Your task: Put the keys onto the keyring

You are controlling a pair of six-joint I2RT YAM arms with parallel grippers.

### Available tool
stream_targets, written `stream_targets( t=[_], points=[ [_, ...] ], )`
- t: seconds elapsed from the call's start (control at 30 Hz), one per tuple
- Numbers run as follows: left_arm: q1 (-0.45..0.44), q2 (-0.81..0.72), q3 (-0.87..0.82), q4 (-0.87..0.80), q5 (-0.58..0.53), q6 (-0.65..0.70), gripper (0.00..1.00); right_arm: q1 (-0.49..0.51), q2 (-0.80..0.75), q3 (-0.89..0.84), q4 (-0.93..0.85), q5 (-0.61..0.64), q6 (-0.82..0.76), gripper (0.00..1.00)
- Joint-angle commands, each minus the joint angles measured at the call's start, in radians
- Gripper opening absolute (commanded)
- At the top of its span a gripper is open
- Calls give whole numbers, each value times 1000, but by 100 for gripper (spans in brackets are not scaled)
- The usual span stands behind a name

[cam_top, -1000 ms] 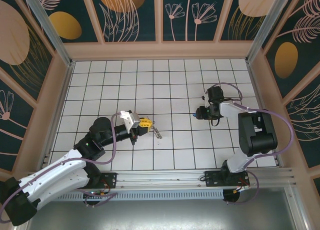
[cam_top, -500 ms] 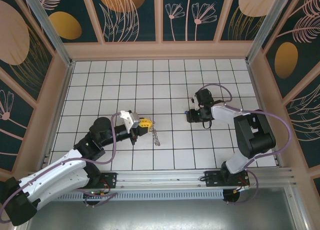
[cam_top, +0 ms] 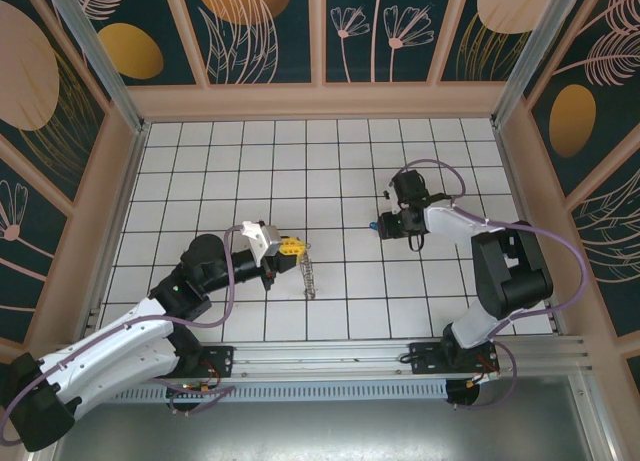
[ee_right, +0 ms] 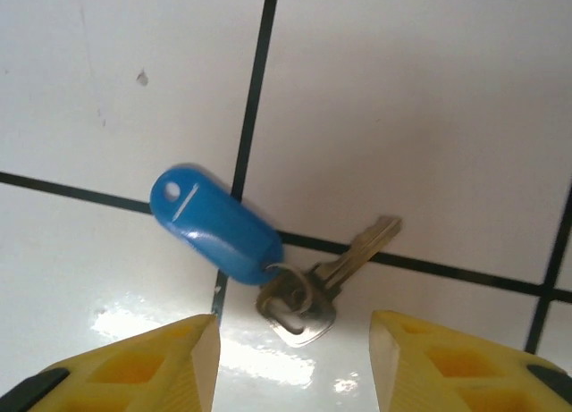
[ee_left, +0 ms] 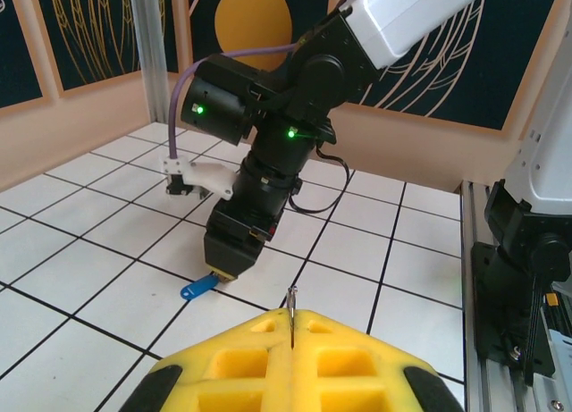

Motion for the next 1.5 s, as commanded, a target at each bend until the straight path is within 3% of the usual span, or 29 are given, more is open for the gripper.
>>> stream_targets(
  t=[0.0,0.23,0.87,1.47],
  points=[
    [-1,1,4,41,13,-13,0,-7,39,41,-28,5,-53,44],
    [-1,3,9,36,8,-13,0,-6,86,59,-11,-27,-72,43],
    [-1,12,10,35,10,-16,0,12,108,62,-9,-21,-76,28],
    [-1,12,13,30,16,-18,0,40,105,75,-17,0,-69,32]
  ],
)
